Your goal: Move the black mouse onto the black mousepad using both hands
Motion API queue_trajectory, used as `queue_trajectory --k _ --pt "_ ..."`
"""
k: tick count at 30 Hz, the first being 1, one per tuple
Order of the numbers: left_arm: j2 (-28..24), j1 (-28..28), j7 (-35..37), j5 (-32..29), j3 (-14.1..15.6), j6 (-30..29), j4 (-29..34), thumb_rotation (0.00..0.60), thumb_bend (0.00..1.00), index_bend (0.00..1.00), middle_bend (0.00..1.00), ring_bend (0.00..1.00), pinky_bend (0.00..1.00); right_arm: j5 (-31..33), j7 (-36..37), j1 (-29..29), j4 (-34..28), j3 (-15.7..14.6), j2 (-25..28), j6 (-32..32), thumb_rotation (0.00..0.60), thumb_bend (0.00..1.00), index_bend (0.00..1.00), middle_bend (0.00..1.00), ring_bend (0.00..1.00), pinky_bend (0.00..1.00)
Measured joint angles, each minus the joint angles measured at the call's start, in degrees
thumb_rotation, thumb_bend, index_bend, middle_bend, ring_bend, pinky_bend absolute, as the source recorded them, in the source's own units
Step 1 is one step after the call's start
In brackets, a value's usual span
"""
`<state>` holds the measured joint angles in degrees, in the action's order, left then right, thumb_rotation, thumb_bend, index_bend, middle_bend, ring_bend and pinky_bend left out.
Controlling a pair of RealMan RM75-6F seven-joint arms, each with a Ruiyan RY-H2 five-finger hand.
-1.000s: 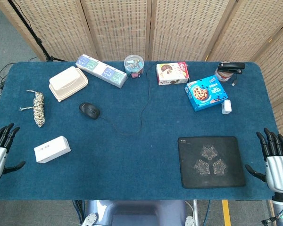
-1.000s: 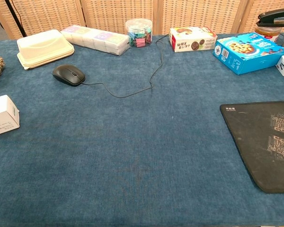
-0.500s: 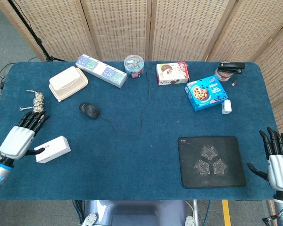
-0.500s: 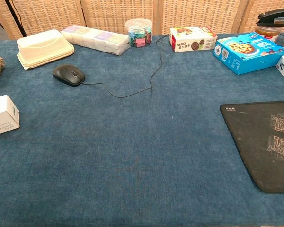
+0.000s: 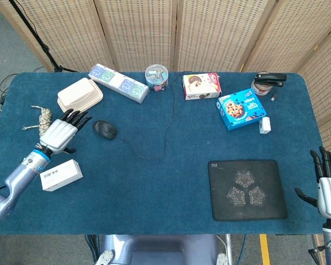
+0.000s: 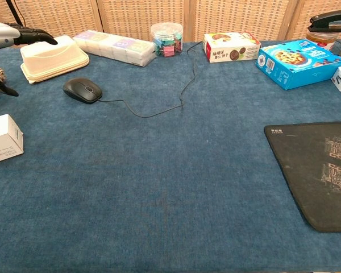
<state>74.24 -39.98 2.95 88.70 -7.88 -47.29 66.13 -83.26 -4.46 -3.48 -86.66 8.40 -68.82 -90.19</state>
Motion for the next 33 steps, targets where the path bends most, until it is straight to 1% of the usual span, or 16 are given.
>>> queue_trajectory --k 5,8,11,13,16,18,22,24,27,29,31,33 --pt "4.0 -3.1 -0.4 -2.1 -0.4 3.6 -6.0 0.600 0.00 0.00 0.00 0.00 0.00 1.8 -0.6 -0.5 1.2 0.6 -0.6 1.4 0.600 0.00 0.00 0.00 0.00 0.00" --pt "6.5 -4.7 0.6 -2.7 -0.3 5.2 -9.6 0.600 0.00 0.00 0.00 0.00 0.02 2.6 -1.0 -0.8 1.7 0.8 -0.9 2.1 0.600 0.00 0.00 0.00 0.00 0.00" --pt "8.9 -6.2 2.4 -2.9 0.1 6.6 -13.2 0.600 0.00 0.00 0.00 0.00 0.05 3.4 -1.3 -1.1 2.3 1.0 -1.3 2.9 0.600 0.00 0.00 0.00 0.00 0.00" --pt "10.4 -7.3 3.8 -2.8 0.4 7.3 -15.5 0.600 0.02 0.03 0.00 0.00 0.09 3.9 -1.6 -1.2 2.7 1.1 -1.5 3.2 0.600 0.00 0.00 0.00 0.00 0.00" --pt "12.2 -8.5 5.1 -2.6 1.0 8.0 -18.3 0.600 0.04 0.09 0.04 0.02 0.17 4.3 -1.9 -1.3 3.1 1.2 -1.8 3.6 0.600 0.00 0.00 0.00 0.00 0.00" --pt "13.4 -9.2 5.7 -2.3 1.4 8.4 -20.3 0.600 0.05 0.13 0.07 0.05 0.19 4.7 -2.2 -1.4 3.4 1.2 -2.0 3.9 0.600 0.00 0.00 0.00 0.00 0.00" --pt "16.1 -10.6 7.1 -1.9 2.1 9.0 -24.2 0.600 0.10 0.24 0.17 0.13 0.22 5.3 -2.4 -1.7 4.0 1.4 -2.3 4.4 0.600 0.00 0.00 0.00 0.00 0.00" --pt "17.8 -11.3 8.1 -1.7 2.4 9.1 -26.3 0.600 0.11 0.28 0.19 0.15 0.22 5.4 -2.4 -1.7 4.1 1.4 -2.3 4.5 0.600 0.00 0.00 0.00 0.00 0.00" --pt "20.0 -12.3 9.5 -1.3 3.0 9.2 -29.2 0.600 0.12 0.30 0.20 0.17 0.23 5.8 -2.7 -1.8 4.4 1.6 -2.5 4.6 0.600 0.00 0.00 0.00 0.00 0.00" --pt "21.2 -12.8 10.3 -1.1 3.5 9.4 -30.8 0.600 0.15 0.33 0.23 0.19 0.25 5.9 -3.0 -1.9 4.6 1.7 -2.6 4.5 0.600 0.00 0.00 0.00 0.00 0.00" --pt "22.5 -13.3 10.8 -0.8 4.0 9.5 -32.6 0.600 0.20 0.39 0.29 0.24 0.28 6.0 -3.0 -1.9 4.7 1.7 -2.6 4.5 0.600 0.00 0.00 0.00 0.00 0.00" --pt "23.9 -13.6 11.3 -0.7 4.2 9.1 -34.2 0.600 0.22 0.41 0.31 0.25 0.29 6.3 -2.7 -1.9 4.8 1.8 -2.6 4.8 0.600 0.00 0.00 0.00 0.00 0.00"
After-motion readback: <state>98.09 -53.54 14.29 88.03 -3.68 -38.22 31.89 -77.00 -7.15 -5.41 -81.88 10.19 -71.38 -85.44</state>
